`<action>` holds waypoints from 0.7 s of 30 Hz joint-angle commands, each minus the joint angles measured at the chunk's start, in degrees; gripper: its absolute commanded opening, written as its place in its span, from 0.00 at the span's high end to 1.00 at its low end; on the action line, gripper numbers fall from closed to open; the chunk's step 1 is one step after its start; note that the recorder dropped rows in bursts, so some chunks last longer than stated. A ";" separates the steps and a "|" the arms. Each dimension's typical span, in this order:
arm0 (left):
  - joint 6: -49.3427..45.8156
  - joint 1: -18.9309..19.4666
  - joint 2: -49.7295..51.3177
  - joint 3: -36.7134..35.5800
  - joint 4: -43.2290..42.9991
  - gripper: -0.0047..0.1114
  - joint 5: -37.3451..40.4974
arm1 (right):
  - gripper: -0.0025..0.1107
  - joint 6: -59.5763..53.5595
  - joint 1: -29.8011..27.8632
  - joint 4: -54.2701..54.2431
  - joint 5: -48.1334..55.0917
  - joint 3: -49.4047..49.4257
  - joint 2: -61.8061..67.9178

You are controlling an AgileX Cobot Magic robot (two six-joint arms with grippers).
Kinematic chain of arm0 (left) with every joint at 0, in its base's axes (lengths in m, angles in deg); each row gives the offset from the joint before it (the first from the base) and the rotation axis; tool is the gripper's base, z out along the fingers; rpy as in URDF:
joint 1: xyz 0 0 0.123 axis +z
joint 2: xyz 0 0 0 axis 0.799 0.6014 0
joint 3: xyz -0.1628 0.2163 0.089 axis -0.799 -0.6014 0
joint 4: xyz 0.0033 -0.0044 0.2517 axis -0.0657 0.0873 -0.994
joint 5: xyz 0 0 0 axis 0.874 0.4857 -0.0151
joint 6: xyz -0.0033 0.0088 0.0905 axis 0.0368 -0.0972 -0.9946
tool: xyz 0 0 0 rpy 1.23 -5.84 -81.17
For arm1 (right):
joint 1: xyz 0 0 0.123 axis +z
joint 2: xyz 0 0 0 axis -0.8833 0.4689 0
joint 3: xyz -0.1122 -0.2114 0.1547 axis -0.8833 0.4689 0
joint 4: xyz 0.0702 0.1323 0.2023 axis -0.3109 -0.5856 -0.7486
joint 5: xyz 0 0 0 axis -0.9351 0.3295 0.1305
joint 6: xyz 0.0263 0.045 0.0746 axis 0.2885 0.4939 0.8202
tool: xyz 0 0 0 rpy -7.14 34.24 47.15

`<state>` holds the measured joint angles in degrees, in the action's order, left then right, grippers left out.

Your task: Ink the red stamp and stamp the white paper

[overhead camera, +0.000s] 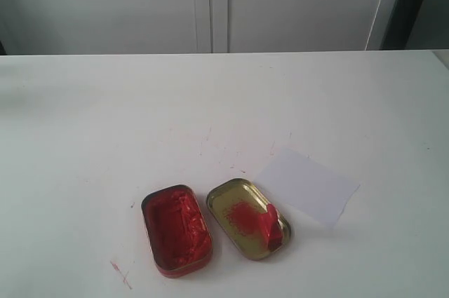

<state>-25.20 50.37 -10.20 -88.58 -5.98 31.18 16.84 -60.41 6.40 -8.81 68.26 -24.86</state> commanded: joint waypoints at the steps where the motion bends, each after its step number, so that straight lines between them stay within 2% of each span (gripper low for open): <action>1: 0.09 -0.28 -0.22 -0.56 0.14 0.96 0.06 | 0.98 0.03 0.14 0.33 -1.31 0.31 -0.23; 21: 0.09 -0.28 -0.22 -0.56 0.14 0.96 0.06 | 0.98 0.03 0.14 -0.14 -1.29 0.31 -0.23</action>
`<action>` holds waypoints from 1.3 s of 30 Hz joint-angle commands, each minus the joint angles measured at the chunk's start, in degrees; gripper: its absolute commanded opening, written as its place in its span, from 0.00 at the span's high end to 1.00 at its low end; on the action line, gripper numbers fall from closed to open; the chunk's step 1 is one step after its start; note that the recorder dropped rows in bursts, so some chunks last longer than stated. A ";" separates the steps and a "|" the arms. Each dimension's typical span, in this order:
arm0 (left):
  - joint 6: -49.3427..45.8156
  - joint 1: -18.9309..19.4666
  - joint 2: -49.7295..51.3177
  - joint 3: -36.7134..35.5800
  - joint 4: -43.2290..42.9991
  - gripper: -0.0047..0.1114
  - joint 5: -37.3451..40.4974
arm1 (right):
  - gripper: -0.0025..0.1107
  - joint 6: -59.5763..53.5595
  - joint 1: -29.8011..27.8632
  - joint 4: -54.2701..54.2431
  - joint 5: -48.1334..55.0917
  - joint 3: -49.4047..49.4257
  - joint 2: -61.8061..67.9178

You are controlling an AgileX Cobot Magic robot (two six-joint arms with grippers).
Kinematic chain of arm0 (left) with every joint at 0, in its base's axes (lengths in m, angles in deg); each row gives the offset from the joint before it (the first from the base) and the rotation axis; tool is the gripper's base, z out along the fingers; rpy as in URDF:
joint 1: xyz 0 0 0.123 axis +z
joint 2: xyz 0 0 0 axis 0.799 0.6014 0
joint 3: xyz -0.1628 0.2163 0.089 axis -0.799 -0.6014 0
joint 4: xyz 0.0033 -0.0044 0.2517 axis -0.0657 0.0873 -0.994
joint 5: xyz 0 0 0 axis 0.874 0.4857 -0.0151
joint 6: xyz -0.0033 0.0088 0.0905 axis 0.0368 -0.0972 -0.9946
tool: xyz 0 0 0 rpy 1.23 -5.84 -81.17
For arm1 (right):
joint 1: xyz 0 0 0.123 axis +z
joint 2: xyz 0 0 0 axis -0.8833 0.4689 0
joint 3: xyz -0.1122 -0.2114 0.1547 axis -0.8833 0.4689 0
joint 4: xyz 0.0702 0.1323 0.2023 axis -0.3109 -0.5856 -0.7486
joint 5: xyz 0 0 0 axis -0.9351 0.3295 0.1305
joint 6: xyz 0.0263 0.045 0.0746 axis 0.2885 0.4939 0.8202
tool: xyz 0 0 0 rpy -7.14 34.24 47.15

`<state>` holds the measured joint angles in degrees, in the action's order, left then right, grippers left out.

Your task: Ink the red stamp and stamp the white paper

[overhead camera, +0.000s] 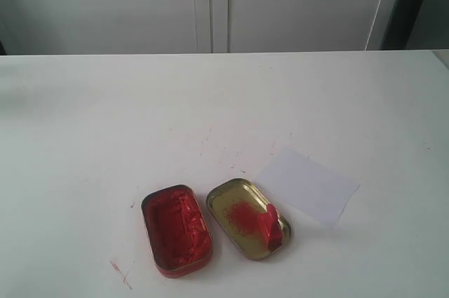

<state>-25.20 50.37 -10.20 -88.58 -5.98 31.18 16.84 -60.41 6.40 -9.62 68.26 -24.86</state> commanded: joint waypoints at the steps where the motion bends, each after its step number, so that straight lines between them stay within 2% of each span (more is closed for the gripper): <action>1: 0.09 -0.28 -0.22 -0.56 0.14 0.96 0.06 | 0.98 0.03 0.14 -1.32 -0.48 0.31 -0.23; 4: 0.09 -0.28 -0.22 -0.56 0.14 0.96 0.06 | 0.98 0.90 0.14 -3.94 -0.48 0.31 -0.23; 21: 0.09 -0.28 -0.22 -0.56 0.14 0.96 0.06 | 0.98 1.15 0.14 -4.05 1.99 0.31 -0.23; 28: 0.09 -0.28 -0.22 -0.56 0.14 0.96 0.06 | 0.98 1.60 0.14 -4.05 5.91 -0.91 -0.23; 31: 0.09 -0.28 -0.22 -0.56 0.14 0.96 0.06 | 0.98 1.60 0.14 -4.05 9.26 -3.45 -0.23; 39: 0.09 -0.28 -0.22 -0.56 0.14 0.96 0.06 | 0.98 1.34 0.14 -3.79 28.80 -14.35 -0.23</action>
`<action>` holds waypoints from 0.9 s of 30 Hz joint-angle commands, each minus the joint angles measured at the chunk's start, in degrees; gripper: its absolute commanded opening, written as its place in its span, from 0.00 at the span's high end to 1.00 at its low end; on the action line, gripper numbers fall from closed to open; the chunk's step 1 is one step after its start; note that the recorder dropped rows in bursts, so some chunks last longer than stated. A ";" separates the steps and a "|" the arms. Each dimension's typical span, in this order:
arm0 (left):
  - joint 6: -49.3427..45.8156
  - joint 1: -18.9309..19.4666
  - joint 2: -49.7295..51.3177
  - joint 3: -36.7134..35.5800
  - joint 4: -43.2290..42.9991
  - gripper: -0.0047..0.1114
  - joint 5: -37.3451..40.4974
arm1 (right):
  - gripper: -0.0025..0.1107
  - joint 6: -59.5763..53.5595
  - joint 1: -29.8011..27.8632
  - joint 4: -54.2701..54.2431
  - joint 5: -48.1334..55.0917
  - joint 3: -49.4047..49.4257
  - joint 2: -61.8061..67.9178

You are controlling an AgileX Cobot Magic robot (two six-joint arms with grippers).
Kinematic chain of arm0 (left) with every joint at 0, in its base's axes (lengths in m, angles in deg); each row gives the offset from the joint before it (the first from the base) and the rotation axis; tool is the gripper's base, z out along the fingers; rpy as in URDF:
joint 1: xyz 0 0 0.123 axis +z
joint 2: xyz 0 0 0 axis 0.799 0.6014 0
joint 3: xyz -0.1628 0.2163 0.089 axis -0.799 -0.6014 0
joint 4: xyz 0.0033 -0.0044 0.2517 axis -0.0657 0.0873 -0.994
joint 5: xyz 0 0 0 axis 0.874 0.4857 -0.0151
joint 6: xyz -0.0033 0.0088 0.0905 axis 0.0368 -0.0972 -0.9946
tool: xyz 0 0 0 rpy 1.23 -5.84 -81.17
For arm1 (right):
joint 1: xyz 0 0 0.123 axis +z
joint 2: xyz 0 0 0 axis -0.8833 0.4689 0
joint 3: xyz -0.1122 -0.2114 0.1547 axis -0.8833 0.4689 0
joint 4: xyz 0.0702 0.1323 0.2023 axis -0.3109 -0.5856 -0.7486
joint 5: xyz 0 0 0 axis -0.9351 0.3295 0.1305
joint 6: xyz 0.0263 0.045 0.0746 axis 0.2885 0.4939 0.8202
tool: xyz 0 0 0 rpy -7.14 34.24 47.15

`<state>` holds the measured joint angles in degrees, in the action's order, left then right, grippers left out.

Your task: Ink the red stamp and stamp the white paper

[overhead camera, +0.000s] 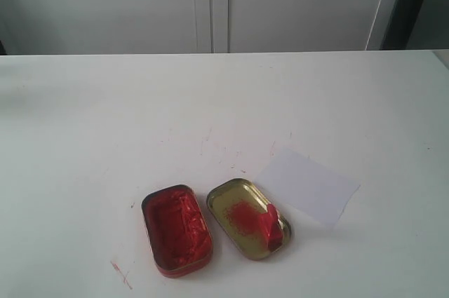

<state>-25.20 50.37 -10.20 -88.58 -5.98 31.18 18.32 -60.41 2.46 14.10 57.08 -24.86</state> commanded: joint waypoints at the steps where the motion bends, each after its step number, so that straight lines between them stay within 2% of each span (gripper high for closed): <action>1: 0.09 -0.28 -0.22 -0.56 0.14 0.96 0.06 | 0.98 -0.90 0.14 0.15 7.05 -4.57 -0.23; 8: 0.09 -0.28 -0.22 -0.56 0.14 0.96 0.06 | 0.98 -0.96 0.14 0.15 10.35 -9.10 0.29; 22: 0.09 -0.28 -0.22 -0.56 0.14 0.96 0.06 | 0.98 -1.21 0.14 0.15 10.68 -15.84 16.06; 27: 0.09 -0.28 -0.22 -0.56 0.14 0.96 0.06 | 0.98 -1.21 0.14 0.05 14.43 -19.15 21.94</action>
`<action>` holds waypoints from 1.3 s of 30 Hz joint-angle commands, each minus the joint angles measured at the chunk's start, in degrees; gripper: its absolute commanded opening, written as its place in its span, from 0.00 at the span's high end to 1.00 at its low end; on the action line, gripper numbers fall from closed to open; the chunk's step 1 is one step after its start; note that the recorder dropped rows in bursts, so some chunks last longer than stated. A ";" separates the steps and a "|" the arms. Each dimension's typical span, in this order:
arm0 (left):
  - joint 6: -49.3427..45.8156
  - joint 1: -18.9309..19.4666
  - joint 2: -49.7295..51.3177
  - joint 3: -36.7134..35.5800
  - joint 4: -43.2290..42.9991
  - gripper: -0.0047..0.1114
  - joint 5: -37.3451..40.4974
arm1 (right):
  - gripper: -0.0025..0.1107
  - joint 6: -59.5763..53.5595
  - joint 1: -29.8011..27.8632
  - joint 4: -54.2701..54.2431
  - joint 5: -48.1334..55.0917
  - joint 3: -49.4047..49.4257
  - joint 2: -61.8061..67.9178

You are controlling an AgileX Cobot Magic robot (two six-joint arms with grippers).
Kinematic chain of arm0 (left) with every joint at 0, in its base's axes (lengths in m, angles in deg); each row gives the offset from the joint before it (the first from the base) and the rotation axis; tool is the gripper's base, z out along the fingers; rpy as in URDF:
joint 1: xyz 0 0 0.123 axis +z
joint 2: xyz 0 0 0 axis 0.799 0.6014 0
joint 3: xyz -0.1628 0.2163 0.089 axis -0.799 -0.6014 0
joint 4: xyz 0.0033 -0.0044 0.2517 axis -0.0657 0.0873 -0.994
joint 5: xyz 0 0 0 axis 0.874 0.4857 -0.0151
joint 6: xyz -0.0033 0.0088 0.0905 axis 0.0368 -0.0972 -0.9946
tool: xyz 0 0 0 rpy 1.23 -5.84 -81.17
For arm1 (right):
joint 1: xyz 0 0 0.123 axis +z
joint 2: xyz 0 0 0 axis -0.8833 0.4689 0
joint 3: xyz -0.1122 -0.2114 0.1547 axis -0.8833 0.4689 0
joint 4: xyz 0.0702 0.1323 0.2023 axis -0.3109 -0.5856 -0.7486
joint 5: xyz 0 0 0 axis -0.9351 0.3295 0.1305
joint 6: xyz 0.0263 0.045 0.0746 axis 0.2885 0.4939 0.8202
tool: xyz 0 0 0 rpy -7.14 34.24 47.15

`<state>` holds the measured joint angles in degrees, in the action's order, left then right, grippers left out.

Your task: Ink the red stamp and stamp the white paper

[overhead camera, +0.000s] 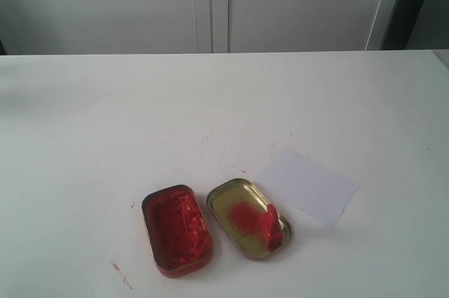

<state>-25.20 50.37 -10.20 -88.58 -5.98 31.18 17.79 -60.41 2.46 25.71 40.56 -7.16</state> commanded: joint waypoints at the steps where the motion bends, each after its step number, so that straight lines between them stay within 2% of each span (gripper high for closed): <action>1: 0.09 -0.28 -0.22 -0.56 0.14 0.96 0.06 | 0.98 -0.68 0.14 -0.05 4.31 -3.45 5.35; 7: 0.09 -0.28 -0.22 -0.56 0.14 0.96 0.06 | 0.98 -0.68 0.14 -0.05 12.13 -7.99 11.08; 27: 0.09 -0.28 -0.22 -0.56 0.14 0.96 0.06 | 0.98 -0.44 0.14 -2.09 25.89 -14.59 25.20; 39: 0.09 -0.28 -0.22 -0.56 0.14 0.96 0.06 | 0.98 -2.24 0.14 -4.46 33.74 -22.69 37.79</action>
<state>-25.20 50.37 -10.20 -88.58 -5.98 31.18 16.41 -60.41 -1.75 57.99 19.65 28.62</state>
